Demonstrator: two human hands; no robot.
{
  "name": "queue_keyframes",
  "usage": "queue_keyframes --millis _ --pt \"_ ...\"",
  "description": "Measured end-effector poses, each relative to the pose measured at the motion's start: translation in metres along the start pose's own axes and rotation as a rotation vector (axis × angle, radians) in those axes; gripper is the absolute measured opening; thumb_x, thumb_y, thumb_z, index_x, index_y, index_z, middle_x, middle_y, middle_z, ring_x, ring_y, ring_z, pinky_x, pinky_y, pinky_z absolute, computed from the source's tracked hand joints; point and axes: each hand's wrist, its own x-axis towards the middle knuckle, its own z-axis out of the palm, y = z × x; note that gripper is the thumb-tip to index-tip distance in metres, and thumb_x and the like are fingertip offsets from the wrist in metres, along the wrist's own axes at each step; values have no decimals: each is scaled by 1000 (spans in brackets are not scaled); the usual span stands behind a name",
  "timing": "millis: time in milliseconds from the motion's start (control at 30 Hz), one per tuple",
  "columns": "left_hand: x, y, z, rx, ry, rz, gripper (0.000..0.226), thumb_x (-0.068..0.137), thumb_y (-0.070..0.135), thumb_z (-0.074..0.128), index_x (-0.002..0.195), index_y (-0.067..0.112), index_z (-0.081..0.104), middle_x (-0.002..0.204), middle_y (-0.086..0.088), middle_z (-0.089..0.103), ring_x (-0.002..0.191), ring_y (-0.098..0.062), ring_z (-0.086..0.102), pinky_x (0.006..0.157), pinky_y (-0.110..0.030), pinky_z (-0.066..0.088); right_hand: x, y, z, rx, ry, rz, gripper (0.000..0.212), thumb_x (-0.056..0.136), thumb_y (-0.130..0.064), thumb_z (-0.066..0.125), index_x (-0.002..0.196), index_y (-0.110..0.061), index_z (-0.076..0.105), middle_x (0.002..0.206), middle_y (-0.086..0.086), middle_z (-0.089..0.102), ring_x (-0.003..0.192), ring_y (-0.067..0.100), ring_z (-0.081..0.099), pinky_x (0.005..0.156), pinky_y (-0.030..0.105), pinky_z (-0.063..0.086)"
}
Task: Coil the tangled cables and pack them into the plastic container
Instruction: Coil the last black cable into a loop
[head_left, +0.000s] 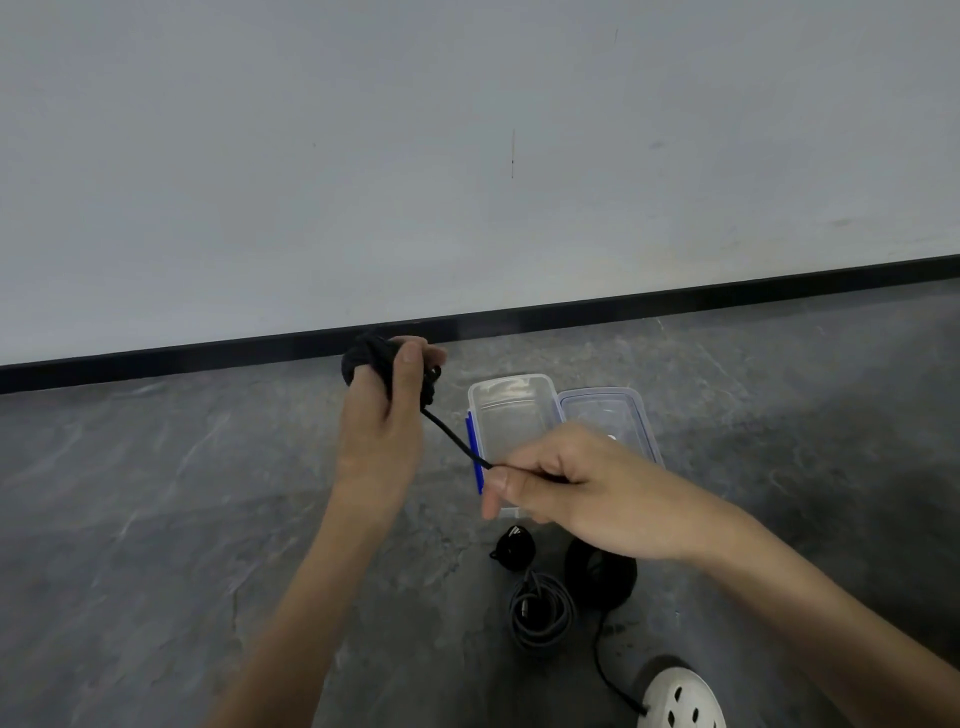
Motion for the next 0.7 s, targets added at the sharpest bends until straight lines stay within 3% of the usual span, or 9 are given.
queue_keyframes --millis 67,133,267,333,367,433,500,633,700 --pt "-2 -3 7 44 -7 -31 32 104 22 40 101 3 65 89 8 64 75 13 57 69 -3 41 -1 -1 0 -9 -3 -24 30 99 -28 49 84 -19 73 45 -9 33 44 5 34 47 17 29" --pt "-5 -5 12 126 -39 -77 32 102 27 42 99 5 64 87 12 63 74 13 58 64 -1 40 -2 -1 1 -27 -5 -40 29 99 -27 50 83 -19 73 45 -8 35 44 5 34 47 13 27" --pt "-16 -1 18 280 -278 -158 42 99 41 40 77 11 60 64 10 59 58 6 57 53 -7 41 -5 1 -7 23 113 -69 31 98 -24 53 74 -19 71 45 -4 41 43 4 36 48 19 29" --pt "-24 5 20 304 -469 -167 59 93 57 25 70 17 61 62 5 59 57 4 55 58 -14 42 -5 3 -15 83 183 -73 33 98 -20 52 72 -11 70 49 -6 53 46 13 48 52 28 41" --pt "-26 8 20 289 -566 -167 65 89 63 18 68 22 64 67 2 64 63 2 58 66 -17 45 -5 5 -18 112 203 -80 34 99 -18 50 74 -5 69 56 2 63 55 22 59 62 36 50" --pt "-30 11 19 194 -731 -188 74 88 66 8 71 26 67 79 3 72 79 -3 65 79 -14 46 -5 7 -22 150 232 -93 36 100 -15 47 76 3 66 60 8 68 65 23 67 79 35 52" --pt "-33 15 17 39 -837 -245 75 91 67 6 77 26 67 84 0 74 84 -5 66 78 -9 44 -3 10 -25 156 301 -79 35 100 -14 48 76 5 65 47 -9 60 51 3 58 62 14 45" --pt "-32 18 15 -265 -909 -309 54 90 65 32 85 24 66 82 -5 71 88 -21 69 86 -30 51 4 18 -29 245 355 -68 31 97 -14 51 77 5 64 57 -6 63 52 3 57 65 26 48" --pt "-31 19 14 -329 -902 -327 47 91 61 39 84 22 66 80 -6 69 85 -24 69 87 -35 51 7 20 -28 267 384 -64 27 97 -13 53 76 -1 65 52 -14 59 45 -3 51 55 11 40"
